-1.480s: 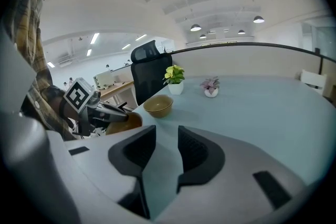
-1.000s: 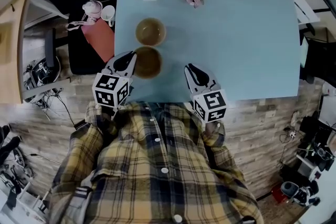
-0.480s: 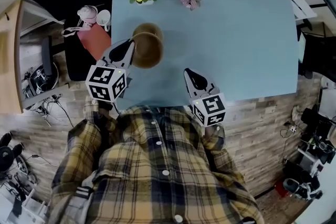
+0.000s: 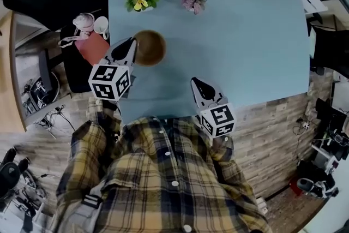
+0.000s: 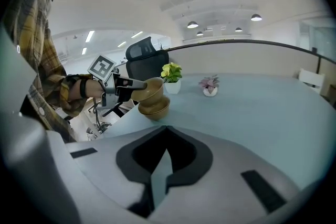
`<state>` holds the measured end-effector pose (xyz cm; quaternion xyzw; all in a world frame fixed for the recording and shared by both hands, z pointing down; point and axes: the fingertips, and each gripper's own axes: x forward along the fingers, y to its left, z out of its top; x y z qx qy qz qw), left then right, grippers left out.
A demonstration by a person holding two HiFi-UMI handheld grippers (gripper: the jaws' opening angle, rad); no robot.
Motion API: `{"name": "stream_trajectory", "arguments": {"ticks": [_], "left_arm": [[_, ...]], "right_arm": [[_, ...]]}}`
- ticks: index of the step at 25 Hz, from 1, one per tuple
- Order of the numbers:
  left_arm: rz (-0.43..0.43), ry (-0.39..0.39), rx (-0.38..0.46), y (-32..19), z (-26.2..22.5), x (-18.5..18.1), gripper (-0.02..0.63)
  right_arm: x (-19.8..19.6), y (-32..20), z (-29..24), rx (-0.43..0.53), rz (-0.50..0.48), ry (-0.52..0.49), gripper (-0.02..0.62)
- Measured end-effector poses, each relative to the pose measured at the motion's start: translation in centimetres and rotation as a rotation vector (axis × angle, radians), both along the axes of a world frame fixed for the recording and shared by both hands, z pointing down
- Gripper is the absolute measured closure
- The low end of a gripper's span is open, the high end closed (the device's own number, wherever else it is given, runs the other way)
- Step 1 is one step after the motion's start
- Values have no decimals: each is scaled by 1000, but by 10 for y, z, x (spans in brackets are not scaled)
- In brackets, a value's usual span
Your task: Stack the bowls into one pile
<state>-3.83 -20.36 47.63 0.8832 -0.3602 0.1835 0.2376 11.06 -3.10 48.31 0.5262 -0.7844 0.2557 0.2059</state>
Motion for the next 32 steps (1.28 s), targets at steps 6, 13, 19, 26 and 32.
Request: {"name": "stream_trajectory", "arguments": {"ticks": [6,13,19,26,32], "left_arm": [[14,-47,-39,-2,29,4,595],[-4,-73,-29,-5,39,4,535],[-15,-76,5,-7,31,-1,485],[-33,-69,54,-2,14,-4,483],[-70,-34,119,13,-21,-12,483]], "right_arm": [[5,-2,7,-31,27,-8,592],[6,-4,12,-49,26,-20,592],[6,-6,9,-41,21,-20,592],[10,-12,1,0,11,-1,592],[15,-22,-20,73,-8,21,592]]}}
